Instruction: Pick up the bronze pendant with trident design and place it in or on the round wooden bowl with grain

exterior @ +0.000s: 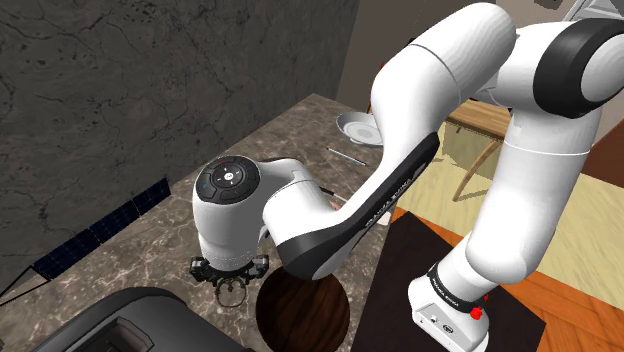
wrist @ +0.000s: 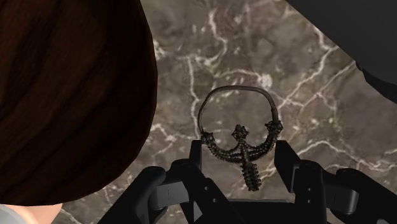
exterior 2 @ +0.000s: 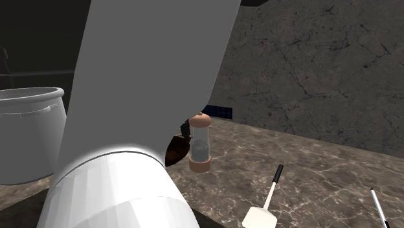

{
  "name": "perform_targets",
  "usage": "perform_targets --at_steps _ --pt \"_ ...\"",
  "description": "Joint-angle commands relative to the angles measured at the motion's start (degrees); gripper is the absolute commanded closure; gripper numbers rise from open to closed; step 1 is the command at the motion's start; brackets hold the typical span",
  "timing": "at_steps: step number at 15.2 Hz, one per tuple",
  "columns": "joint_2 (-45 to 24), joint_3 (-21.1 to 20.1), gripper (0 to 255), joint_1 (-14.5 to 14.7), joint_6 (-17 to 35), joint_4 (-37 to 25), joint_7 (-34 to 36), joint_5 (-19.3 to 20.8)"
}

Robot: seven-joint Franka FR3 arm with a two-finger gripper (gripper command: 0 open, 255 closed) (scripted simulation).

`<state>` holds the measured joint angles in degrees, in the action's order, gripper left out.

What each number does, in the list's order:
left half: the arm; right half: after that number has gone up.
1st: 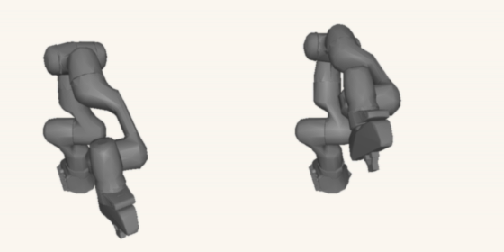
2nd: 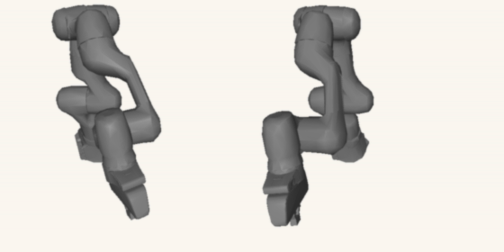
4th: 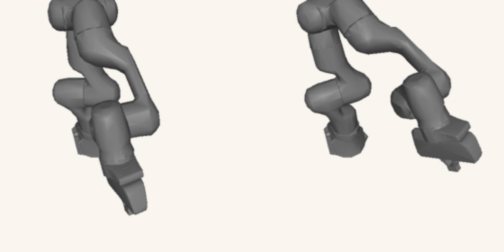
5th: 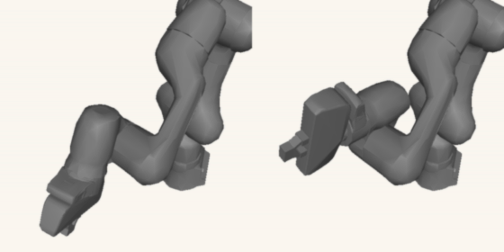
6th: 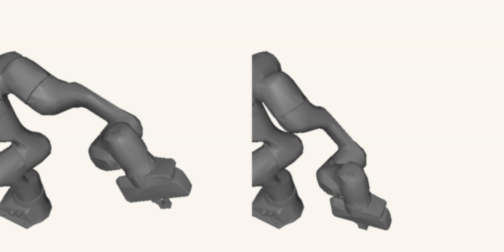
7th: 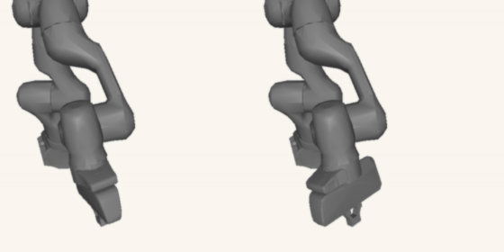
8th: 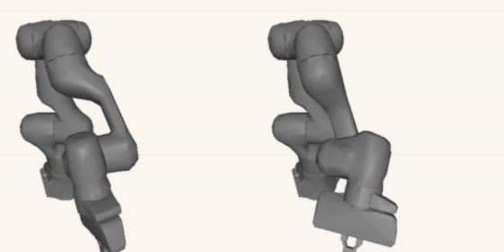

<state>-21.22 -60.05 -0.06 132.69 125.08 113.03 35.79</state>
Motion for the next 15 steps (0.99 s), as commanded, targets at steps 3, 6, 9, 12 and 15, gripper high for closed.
perform_targets --at_steps 3,6,9,12,15 --pt "0.64 -0.71 255 -0.61 -0.40 -0.08 -0.61 -0.86" --pt "2.60 -2.90 255 -2.52 -1.63 -0.40 -2.51 -3.51" --pt "4.61 -5.09 255 -4.49 -2.91 -0.84 -4.47 -6.23" --pt "6.69 -7.26 255 -6.53 -4.22 -1.41 -6.50 -9.03" --pt "8.88 -9.41 255 -8.64 -5.58 -2.09 -8.62 -11.93"
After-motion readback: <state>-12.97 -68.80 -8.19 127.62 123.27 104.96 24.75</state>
